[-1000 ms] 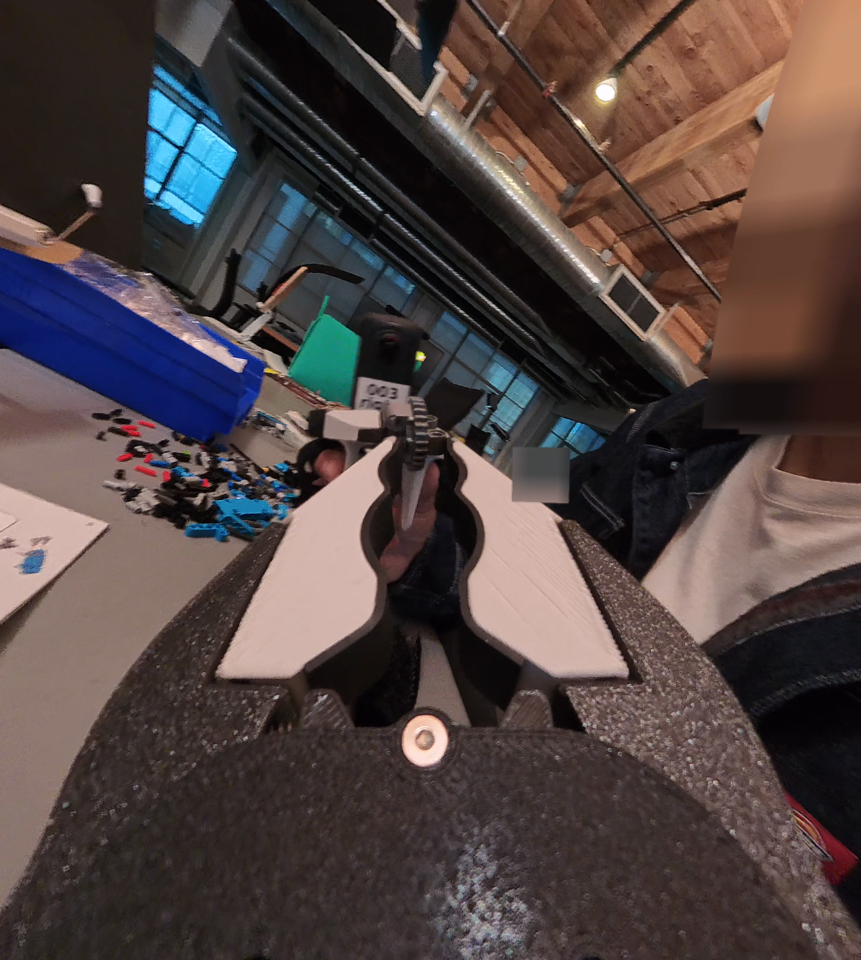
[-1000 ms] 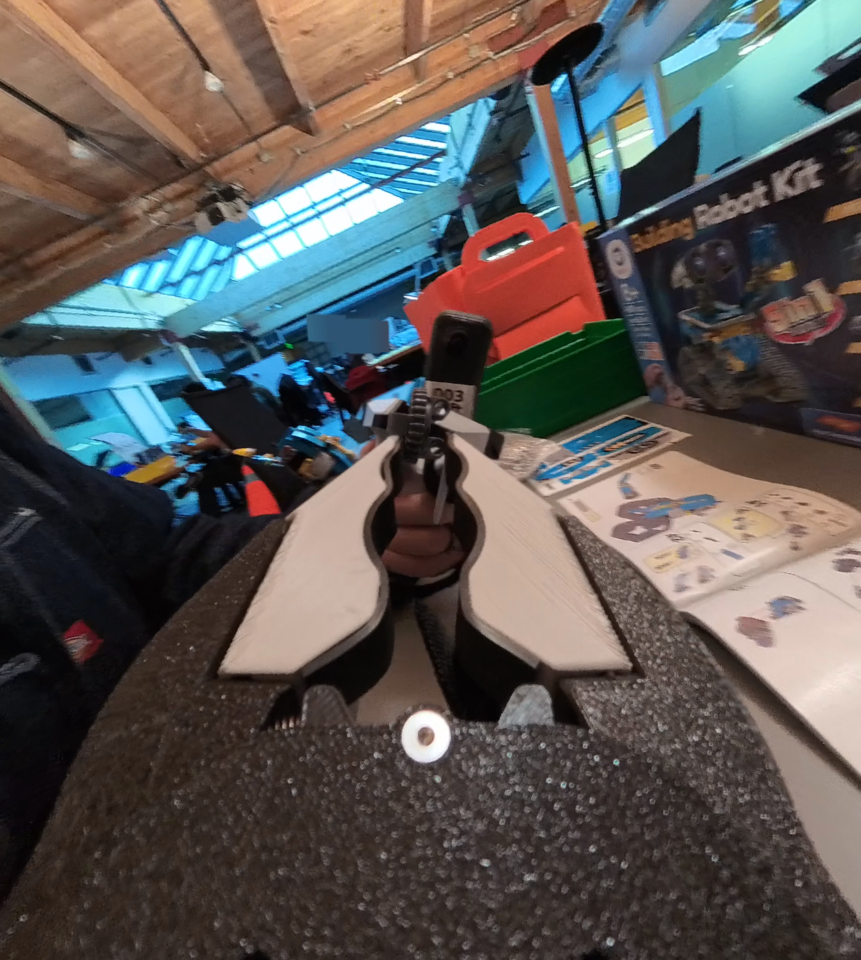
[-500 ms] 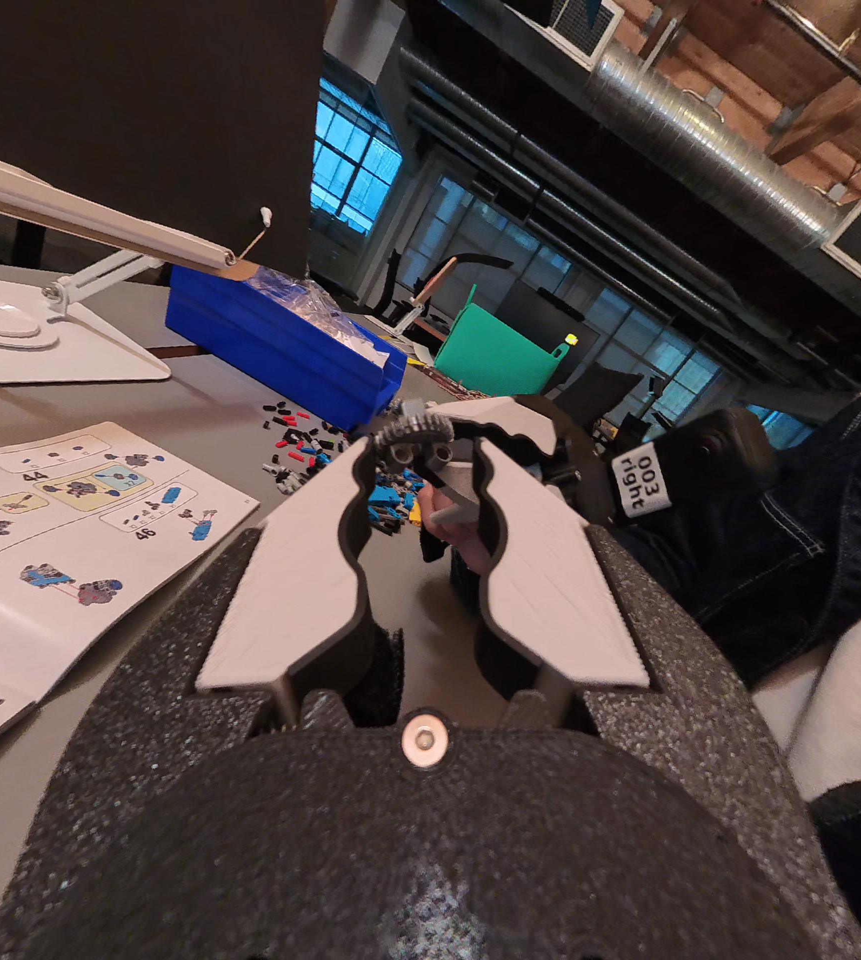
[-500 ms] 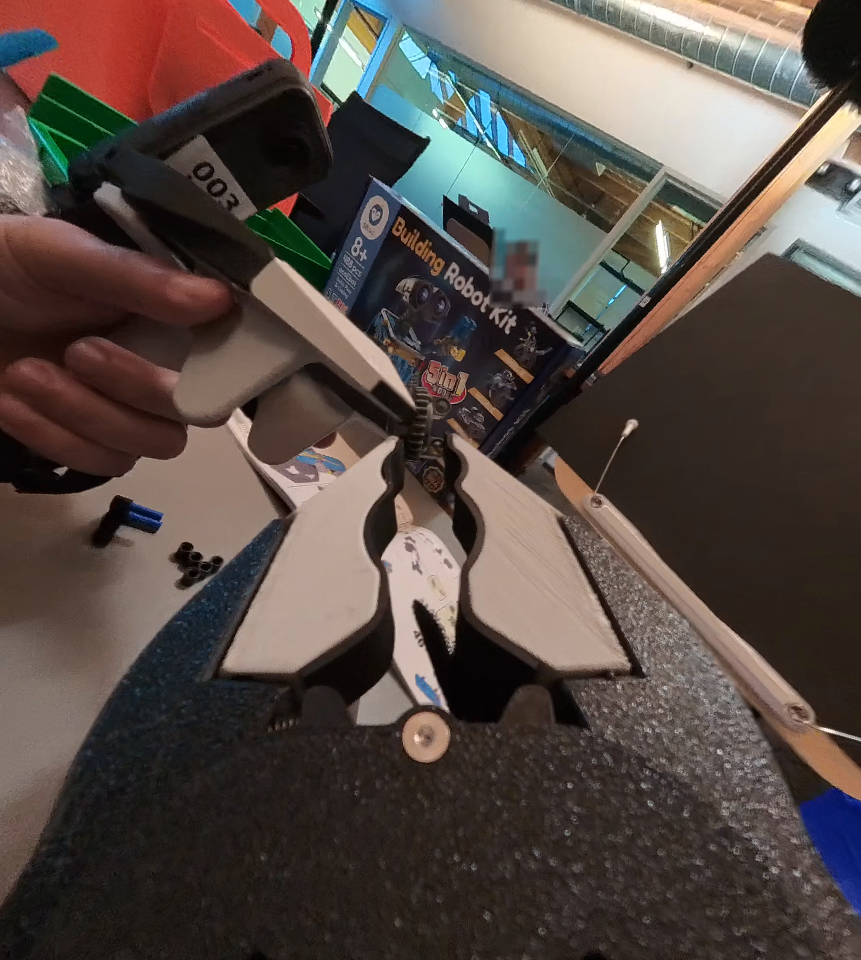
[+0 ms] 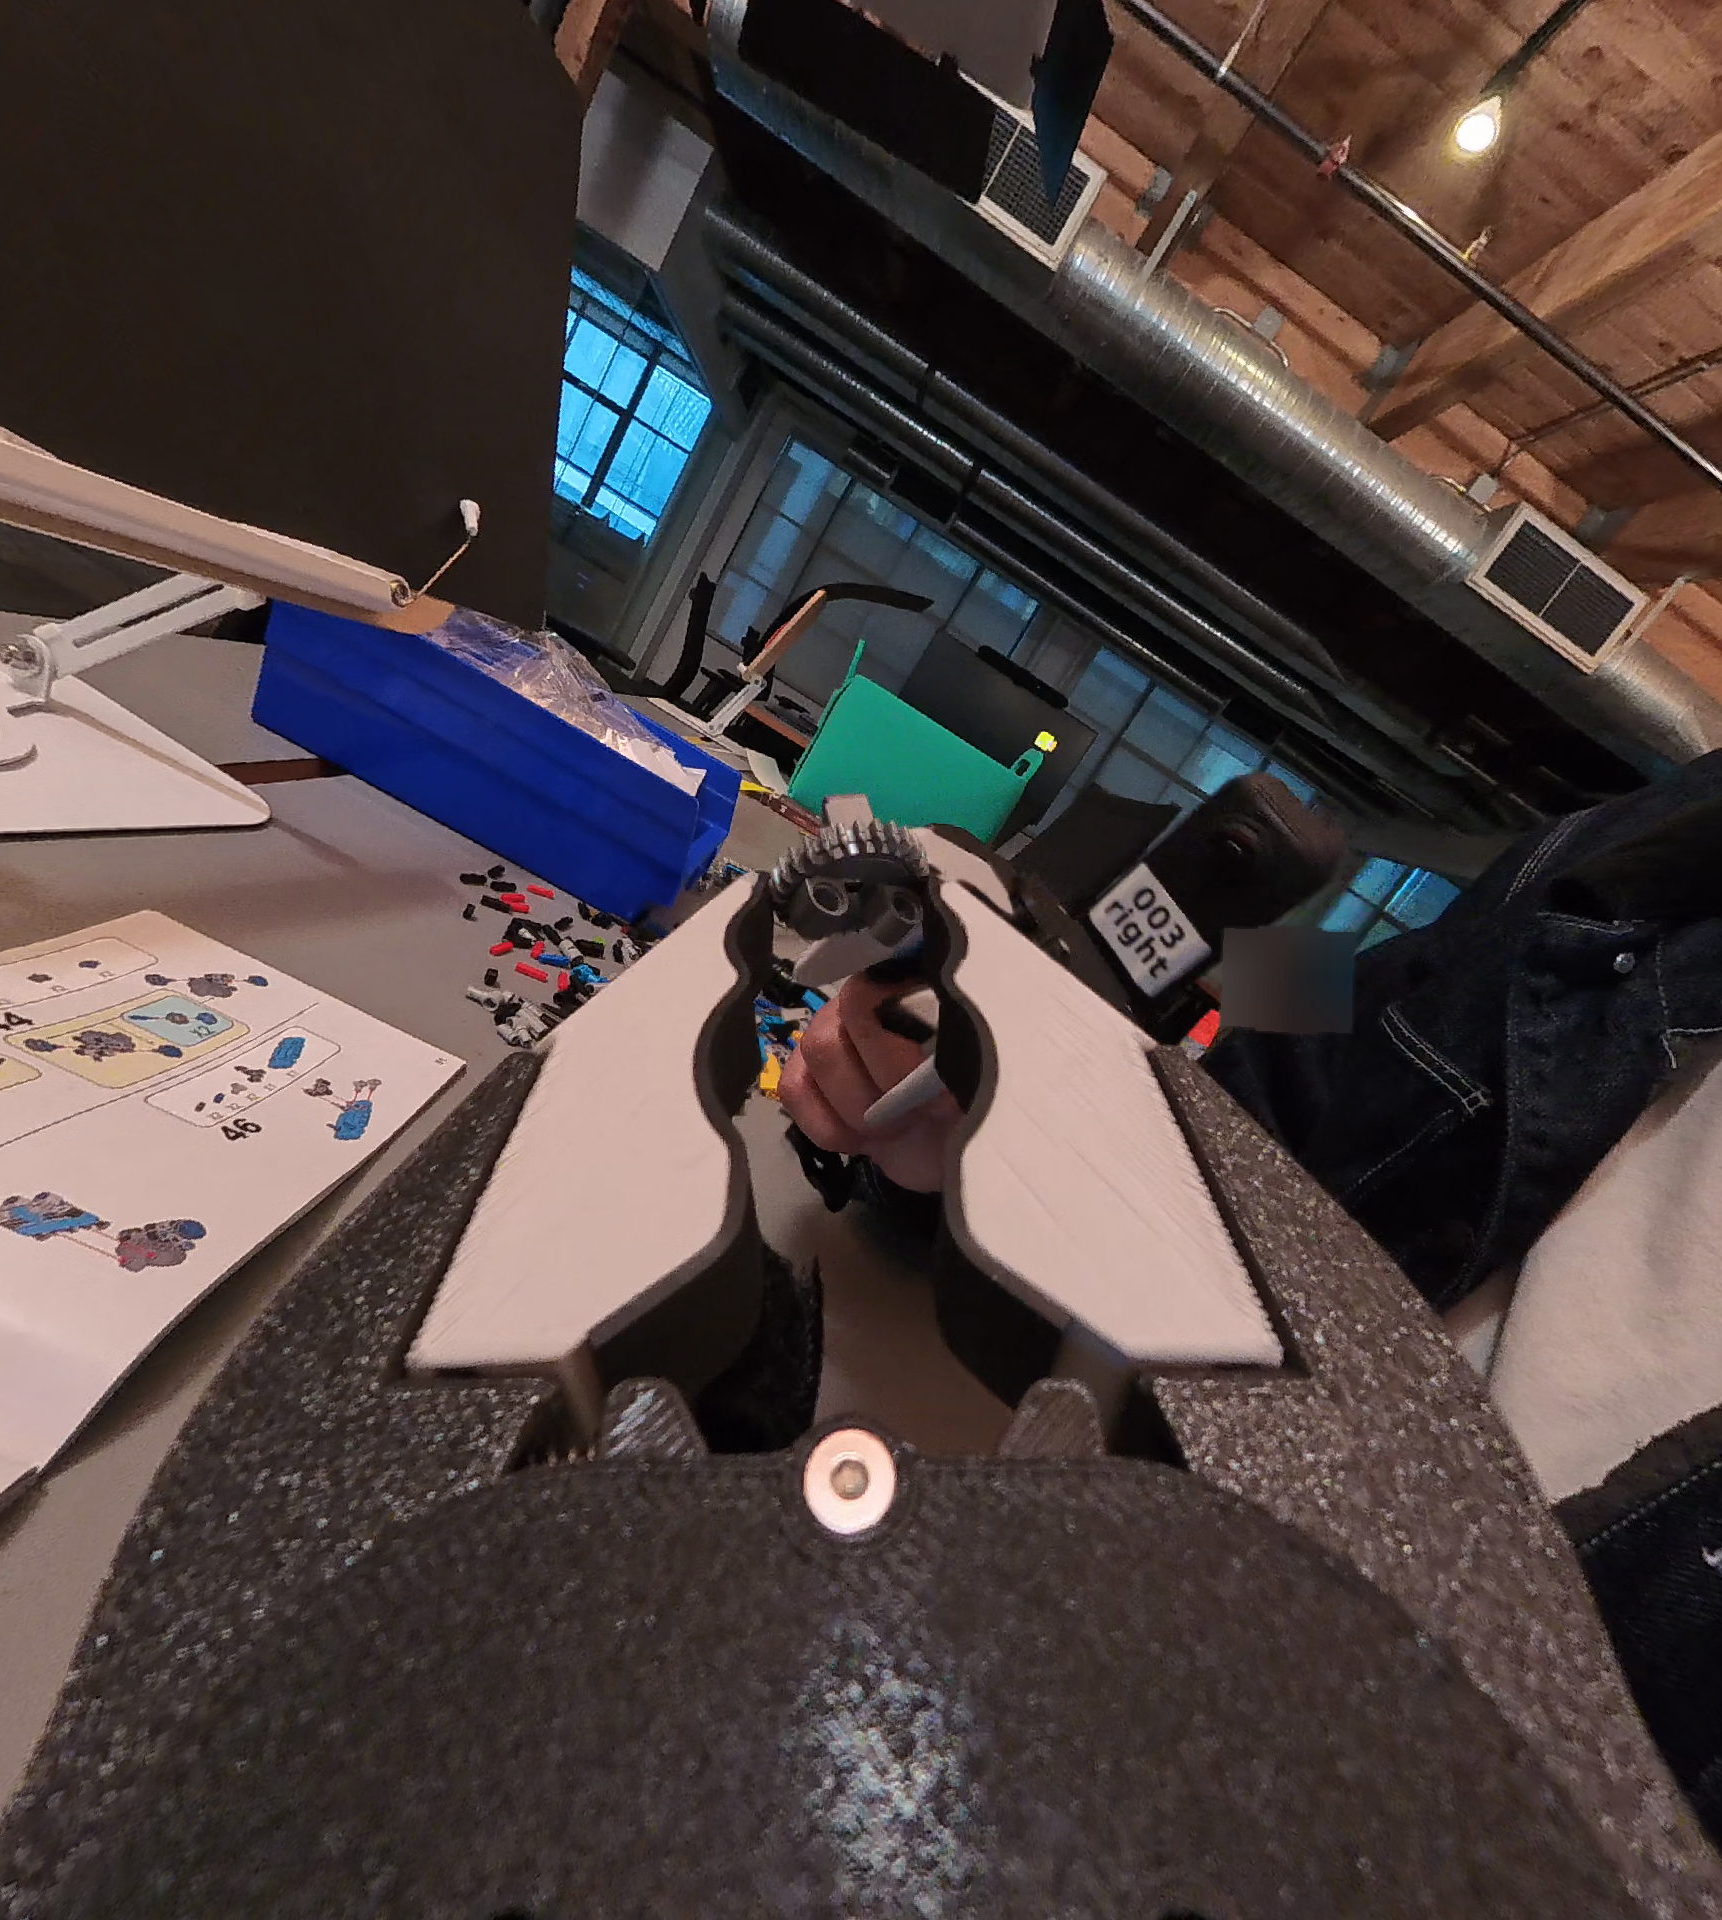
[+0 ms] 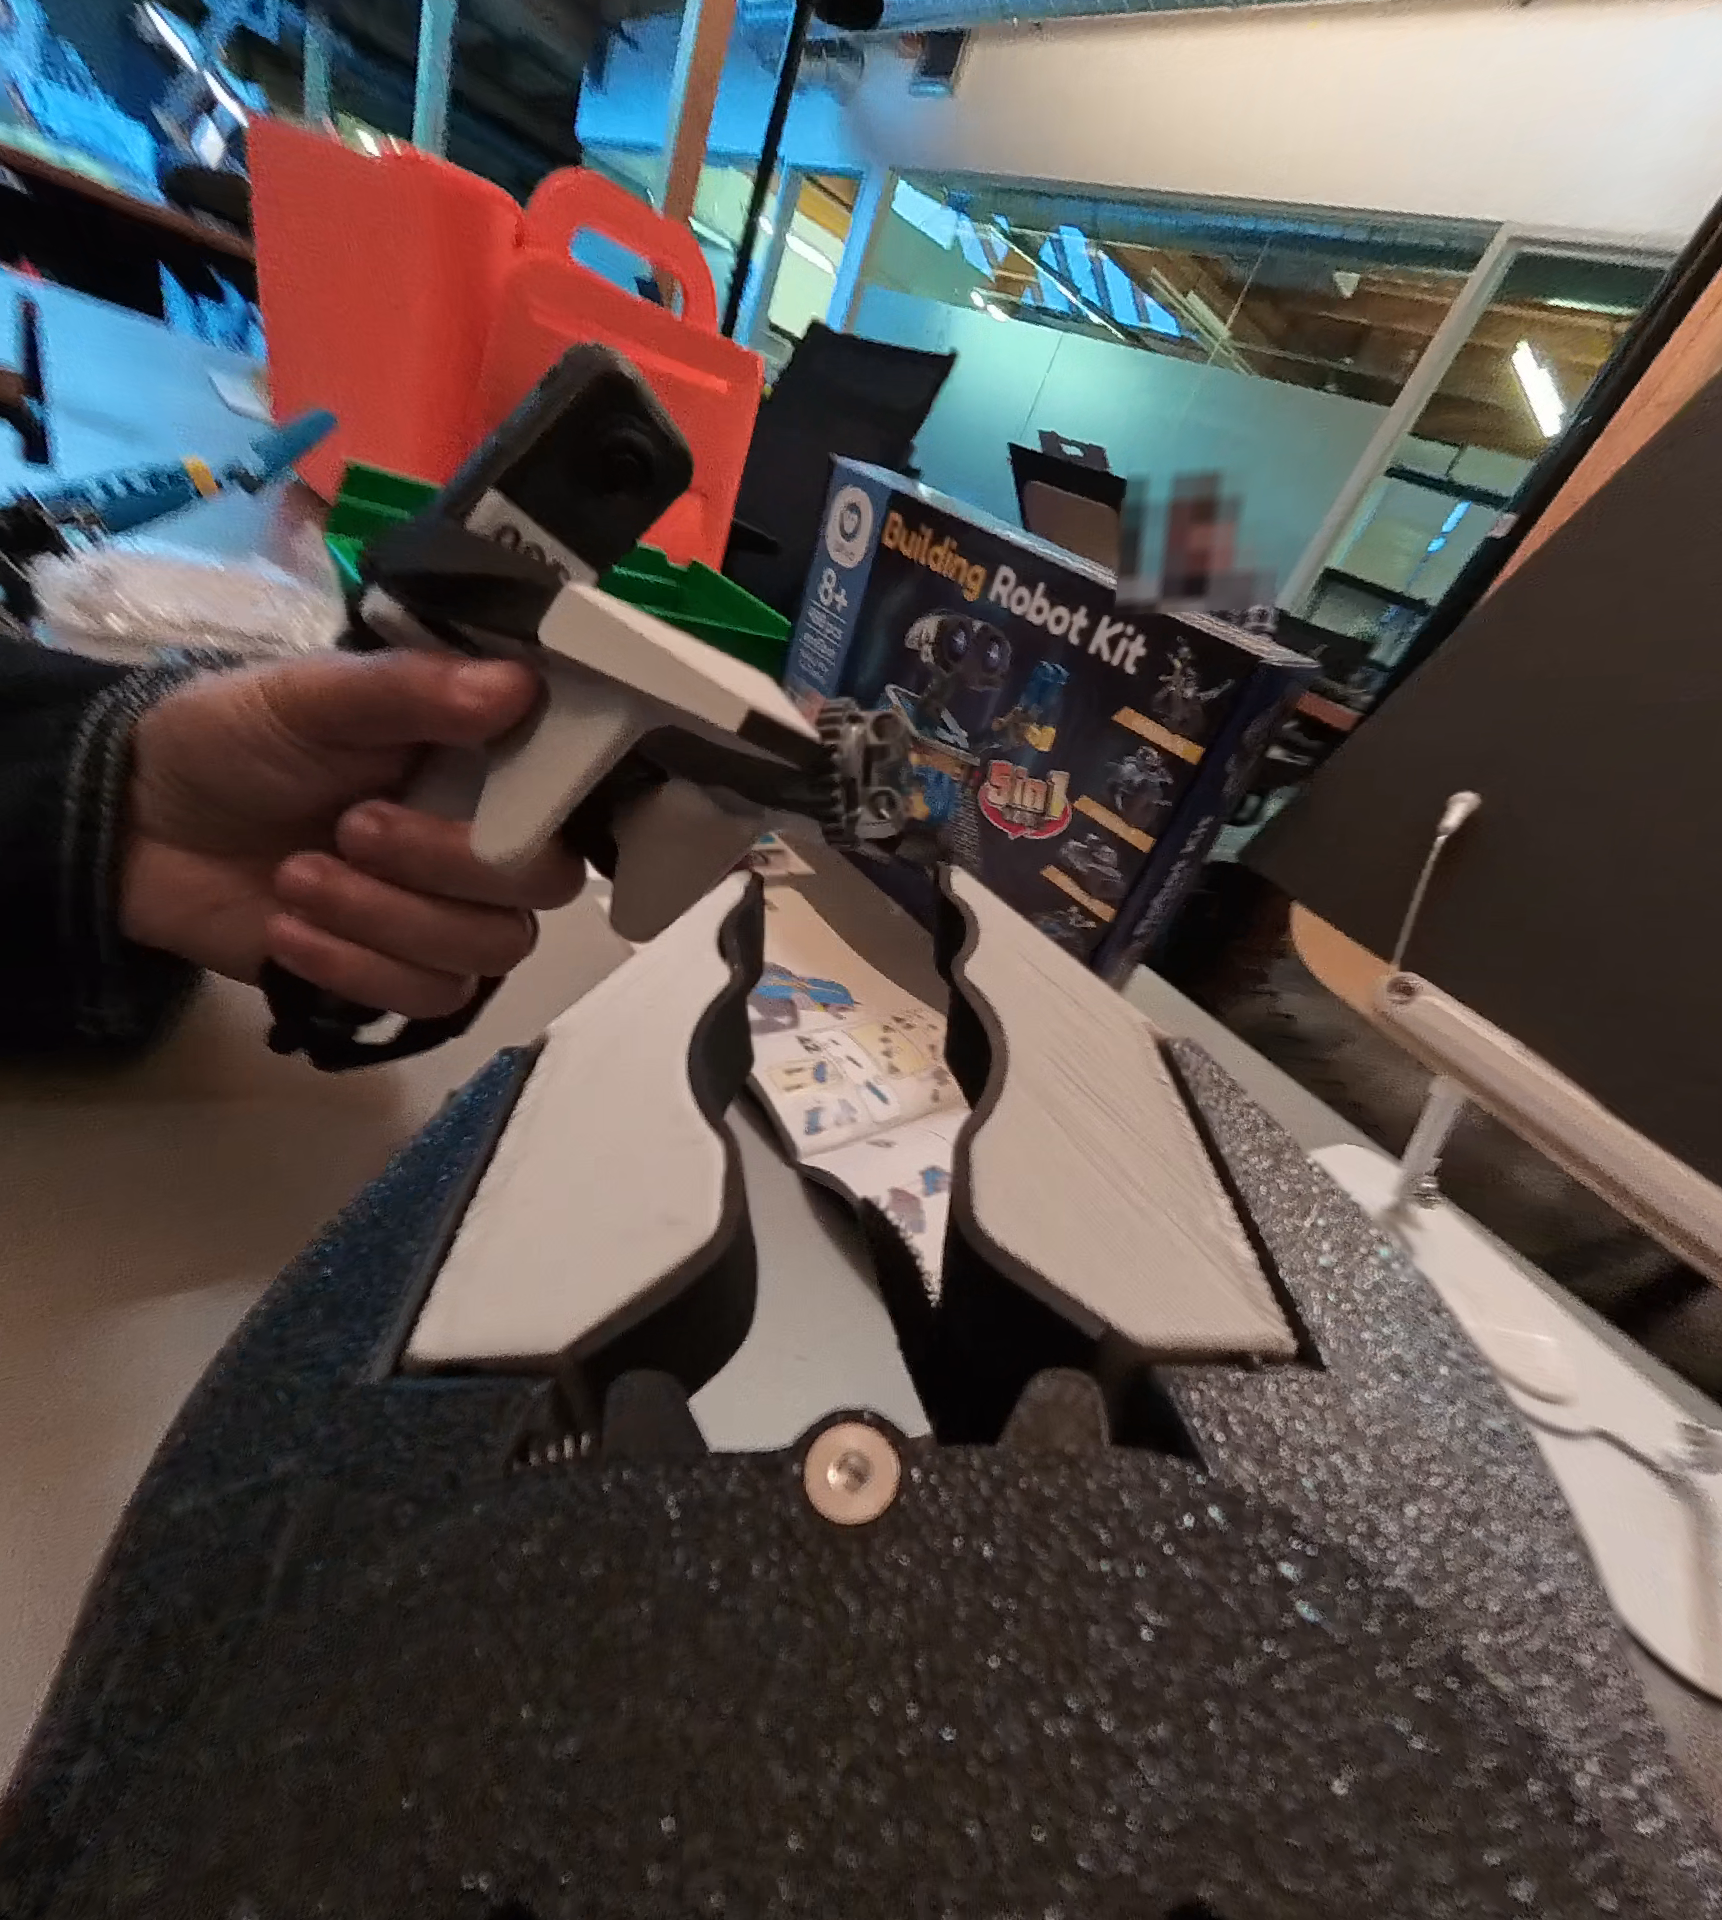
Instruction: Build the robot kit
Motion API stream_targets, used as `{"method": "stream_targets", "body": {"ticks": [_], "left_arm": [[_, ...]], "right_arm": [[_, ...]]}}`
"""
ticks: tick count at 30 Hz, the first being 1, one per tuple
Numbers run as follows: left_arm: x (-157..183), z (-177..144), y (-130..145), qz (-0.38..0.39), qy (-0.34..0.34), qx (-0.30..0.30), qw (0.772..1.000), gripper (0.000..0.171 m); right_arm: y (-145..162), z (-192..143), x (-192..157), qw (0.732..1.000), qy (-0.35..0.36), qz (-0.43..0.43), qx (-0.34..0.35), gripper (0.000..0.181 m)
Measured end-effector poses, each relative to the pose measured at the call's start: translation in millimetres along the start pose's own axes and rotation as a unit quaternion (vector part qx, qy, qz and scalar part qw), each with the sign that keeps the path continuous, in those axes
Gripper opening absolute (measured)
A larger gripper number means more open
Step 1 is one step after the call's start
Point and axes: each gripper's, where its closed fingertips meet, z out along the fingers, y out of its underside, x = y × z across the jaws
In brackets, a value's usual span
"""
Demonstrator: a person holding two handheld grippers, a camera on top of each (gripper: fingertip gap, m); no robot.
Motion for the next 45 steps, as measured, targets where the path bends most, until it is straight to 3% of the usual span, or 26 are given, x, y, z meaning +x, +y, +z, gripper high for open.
{"method": "stream_targets", "body": {"ticks": [4, 9, 31, 36, 40, 45], "left_arm": [[-0.6, -1.0, -2.6, 0.003, -0.002, 0.008, 1.000, 0.028], [-0.2, -0.5, -1.4, 0.003, -0.003, 0.004, 1.000, 0.028], [-13.0, 0.4, 7.8, 0.010, -0.042, -0.026, 0.999, 0.029], [-27.5, -1.8, 12.6, 0.052, -0.102, -0.051, 0.992, 0.028], [-52.6, -7.4, 25.0, 0.120, -0.190, -0.105, 0.969, 0.028], [-55.6, -3.7, 38.4, 0.150, -0.201, -0.143, 0.958, 0.028]], "right_arm": [[-8.5, -5.7, 7.5, 0.992, -0.043, 0.112, 0.039, 0.034], [-1.4, -8.1, 32.0, 0.980, -0.021, 0.193, 0.043, 0.029], [16.0, -2.5, 35.2, 0.979, -0.008, 0.205, 0.004, 0.021], [15.8, -3.2, 37.2, 0.979, -0.002, 0.202, 0.002, 0.021], [28.2, 0.9, 35.2, 0.979, -0.003, 0.201, -0.028, 0.021], [47.3, 2.9, 43.5, 0.973, 0.022, 0.222, -0.066, 0.018]]}}
